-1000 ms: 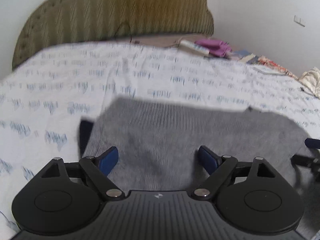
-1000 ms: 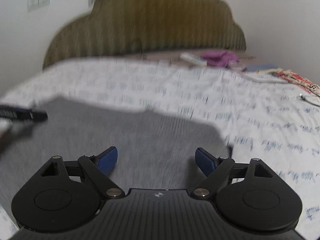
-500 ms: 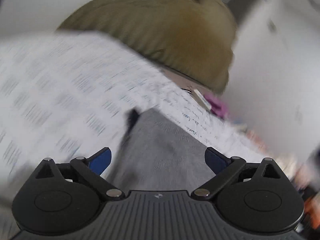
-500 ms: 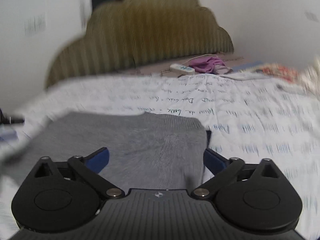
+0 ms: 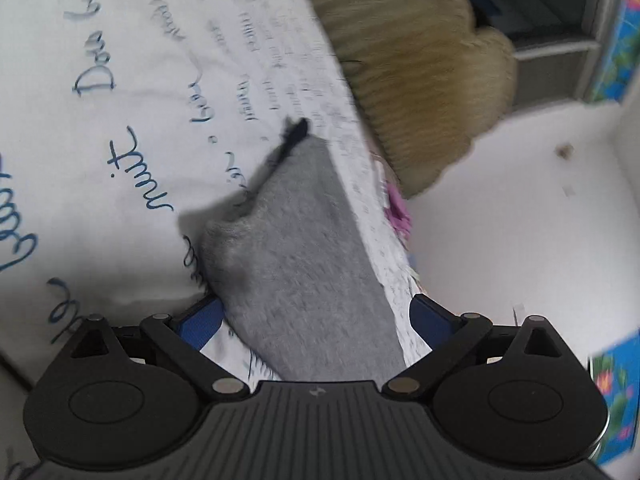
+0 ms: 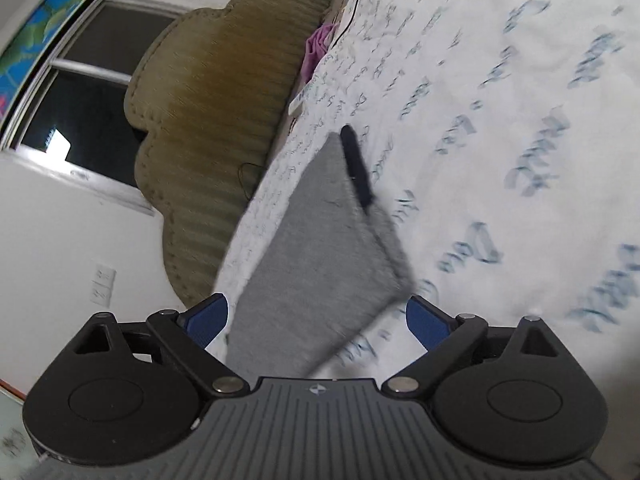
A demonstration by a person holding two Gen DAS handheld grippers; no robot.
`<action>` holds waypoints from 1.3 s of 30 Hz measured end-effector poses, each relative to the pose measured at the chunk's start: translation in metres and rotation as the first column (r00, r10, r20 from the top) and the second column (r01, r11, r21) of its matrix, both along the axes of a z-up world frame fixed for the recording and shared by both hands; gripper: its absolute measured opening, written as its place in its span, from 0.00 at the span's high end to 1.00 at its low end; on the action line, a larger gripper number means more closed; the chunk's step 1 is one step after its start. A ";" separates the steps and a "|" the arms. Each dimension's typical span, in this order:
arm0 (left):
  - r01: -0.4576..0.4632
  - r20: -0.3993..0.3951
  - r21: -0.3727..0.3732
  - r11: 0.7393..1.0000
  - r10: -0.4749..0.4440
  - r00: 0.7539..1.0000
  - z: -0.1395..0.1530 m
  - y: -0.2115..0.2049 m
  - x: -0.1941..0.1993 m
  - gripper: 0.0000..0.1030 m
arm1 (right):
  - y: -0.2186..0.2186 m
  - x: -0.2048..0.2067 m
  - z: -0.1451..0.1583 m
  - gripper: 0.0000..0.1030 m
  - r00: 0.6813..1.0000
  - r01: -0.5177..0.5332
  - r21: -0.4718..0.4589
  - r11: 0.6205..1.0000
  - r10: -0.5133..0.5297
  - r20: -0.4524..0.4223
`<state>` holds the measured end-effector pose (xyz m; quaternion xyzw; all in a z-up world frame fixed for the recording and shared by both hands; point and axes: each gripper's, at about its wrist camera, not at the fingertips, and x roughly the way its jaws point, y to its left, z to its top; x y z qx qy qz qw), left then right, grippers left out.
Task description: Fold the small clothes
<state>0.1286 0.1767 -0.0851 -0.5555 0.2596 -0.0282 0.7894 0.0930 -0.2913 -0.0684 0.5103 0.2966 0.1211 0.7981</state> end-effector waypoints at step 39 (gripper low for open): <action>0.097 -0.130 0.175 0.980 -0.075 0.989 0.040 -0.015 0.046 0.96 | 0.024 0.067 -0.002 0.93 0.998 0.029 0.086 0.996 -0.024 -0.054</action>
